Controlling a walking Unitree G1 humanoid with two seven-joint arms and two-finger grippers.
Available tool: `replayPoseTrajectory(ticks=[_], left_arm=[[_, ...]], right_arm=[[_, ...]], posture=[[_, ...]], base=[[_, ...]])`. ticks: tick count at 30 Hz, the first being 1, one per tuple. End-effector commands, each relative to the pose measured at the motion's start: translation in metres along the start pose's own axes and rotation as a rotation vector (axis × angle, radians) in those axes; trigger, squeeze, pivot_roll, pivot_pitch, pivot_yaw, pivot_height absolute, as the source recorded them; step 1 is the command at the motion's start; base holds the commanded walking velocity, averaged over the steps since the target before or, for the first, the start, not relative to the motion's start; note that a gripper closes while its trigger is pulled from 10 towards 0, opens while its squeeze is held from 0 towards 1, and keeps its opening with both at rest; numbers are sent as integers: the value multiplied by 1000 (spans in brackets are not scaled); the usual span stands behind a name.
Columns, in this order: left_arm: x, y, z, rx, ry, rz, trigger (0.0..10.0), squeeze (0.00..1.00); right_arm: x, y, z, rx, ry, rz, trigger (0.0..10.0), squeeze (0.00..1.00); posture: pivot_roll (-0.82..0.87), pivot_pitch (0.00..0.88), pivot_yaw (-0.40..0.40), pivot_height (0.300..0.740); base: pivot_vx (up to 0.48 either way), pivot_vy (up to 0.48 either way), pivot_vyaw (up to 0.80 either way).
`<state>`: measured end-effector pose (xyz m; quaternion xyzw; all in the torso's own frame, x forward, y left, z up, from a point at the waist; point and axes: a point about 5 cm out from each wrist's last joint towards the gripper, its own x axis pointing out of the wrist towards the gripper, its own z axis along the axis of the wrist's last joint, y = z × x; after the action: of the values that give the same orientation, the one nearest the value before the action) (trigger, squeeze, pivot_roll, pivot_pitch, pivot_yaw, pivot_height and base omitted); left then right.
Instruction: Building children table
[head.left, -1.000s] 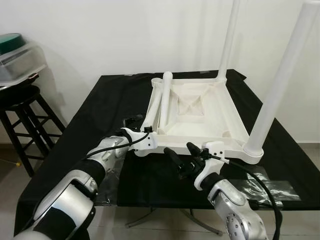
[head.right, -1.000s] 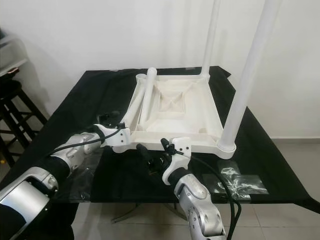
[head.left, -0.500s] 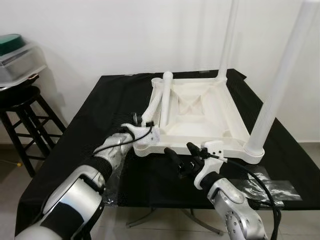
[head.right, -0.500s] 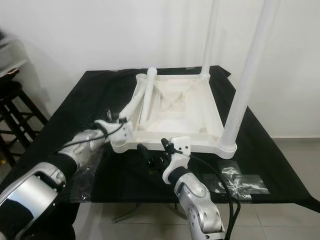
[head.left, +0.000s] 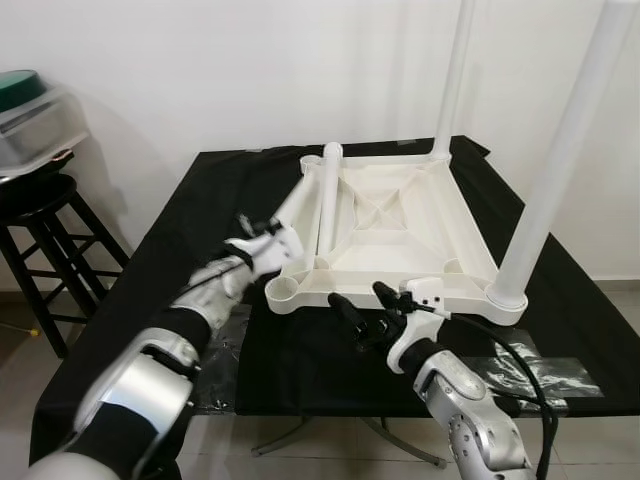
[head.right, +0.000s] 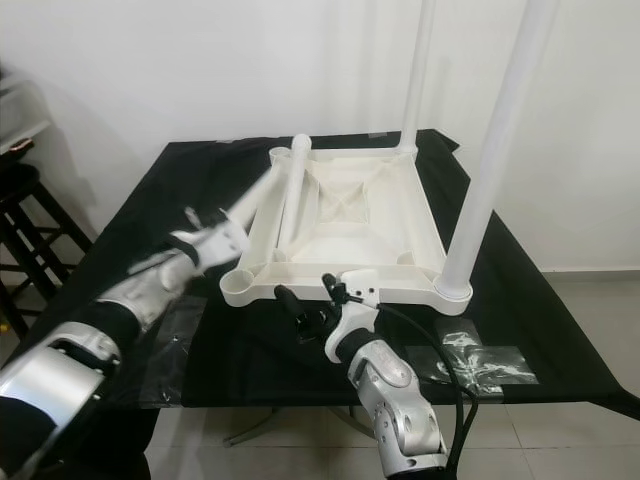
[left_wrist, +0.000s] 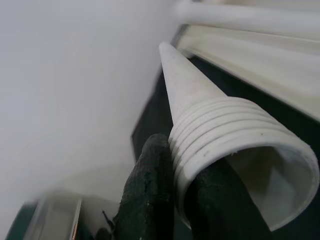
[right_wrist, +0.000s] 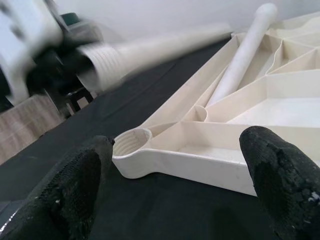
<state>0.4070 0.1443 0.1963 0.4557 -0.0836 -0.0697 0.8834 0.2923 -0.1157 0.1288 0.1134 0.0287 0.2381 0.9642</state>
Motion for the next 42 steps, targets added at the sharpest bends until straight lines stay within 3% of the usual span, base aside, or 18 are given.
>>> replayPoseTrajectory(ticks=[1, 4, 5, 6, 7, 10, 11, 12, 14, 15, 17, 19, 23, 25, 31, 33, 41, 42], left_arm=[[-1, 21, 0, -131, -42, 97, 0, 0], [-4, 36, 0, -232, -85, 151, 0, 0], [-6, 51, 2, -353, -141, 193, 0, 0], [-6, 51, 2, -353, -141, 193, 0, 0], [-9, 61, 5, -475, -197, 209, 0, 0], [-10, 67, 8, -545, -235, 212, 0, 0], [-12, 72, 11, -703, -283, 208, 0, 0], [-12, 72, 11, -703, -283, 208, 0, 0], [-17, 75, 16, -964, -394, 146, 0, 0], [-17, 75, 16, -964, -394, 146, 0, 0], [-22, 72, 19, -1102, -469, 81, 0, 0], [-22, 72, 19, -1102, -469, 81, 0, 0], [-33, 61, 24, -1258, -563, -33, 0, 0], [-48, 50, 32, -1380, -671, -168, 0, 0], [-56, 44, 38, -1429, -735, -228, 0, 0], [-68, 30, 49, -1505, -792, -367, 10000, 0], [-84, 19, 60, -1595, -859, -572, 10000, 0], [-95, 17, 64, -1647, -887, -684, 10000, 0]], right_arm=[[3, 0, 0, -10, -4, 7, 10000, 0], [4, -1, 0, -11, -3, 7, 10000, 0], [4, -2, -1, -11, -3, 8, 10000, 0], [4, -2, -1, -11, -3, 8, 10000, 0], [5, -3, -1, -12, -2, 8, 10000, 0], [6, -3, -1, -13, -2, 8, 10000, 0], [6, -3, -1, -15, -2, 9, 10000, 0], [6, -3, -1, -15, -2, 9, 10000, 0], [8, -5, 0, -19, -9, 12, 10000, 0], [8, -5, 0, -19, -9, 12, 10000, 0], [8, -6, 3, -5, -29, 9, 10000, 0], [8, -6, 3, -5, -29, 9, 10000, 0], [7, -11, 12, 60, -83, 12, 10000, 0], [5, -11, 30, 174, -173, 70, 10000, 0], [2, -9, 47, 262, -250, 149, 10000, 0], [-3, 2, 72, 350, -347, 321, 10000, 0], [-10, 17, 89, 405, -408, 513, 10000, 0], [-15, 28, 98, 466, -439, 654, 10000, 0]], posture=[[-153, 0, 38, 740], [-149, 0, 35, 740], [-147, 0, 34, 740], [-147, 0, 34, 740], [-147, 0, 33, 740], [-147, 0, 33, 740], [-147, 0, 31, 740], [-147, 0, 31, 740], [-145, 0, 25, 740], [-145, 0, 25, 740], [-145, 0, 25, 740], [-145, 0, 25, 740], [-140, 0, 20, 740], [-139, 0, 18, 740], [-138, 0, 18, 740], [-138, 0, 16, 740], [-137, 0, 14, 740], [-133, 0, 12, 740]], base=[[0, 0, 0], [0, 0, 0], [0, 0, 0], [0, 0, 0], [0, 0, 0], [0, 0, 0], [0, 0, 0], [0, 0, 0], [0, 0, 0], [0, 0, 0], [0, 0, 0], [0, 0, 0], [0, 0, 0], [0, 0, 0], [0, 0, 0], [0, 0, 0], [0, 0, 0], [0, 0, 0]])
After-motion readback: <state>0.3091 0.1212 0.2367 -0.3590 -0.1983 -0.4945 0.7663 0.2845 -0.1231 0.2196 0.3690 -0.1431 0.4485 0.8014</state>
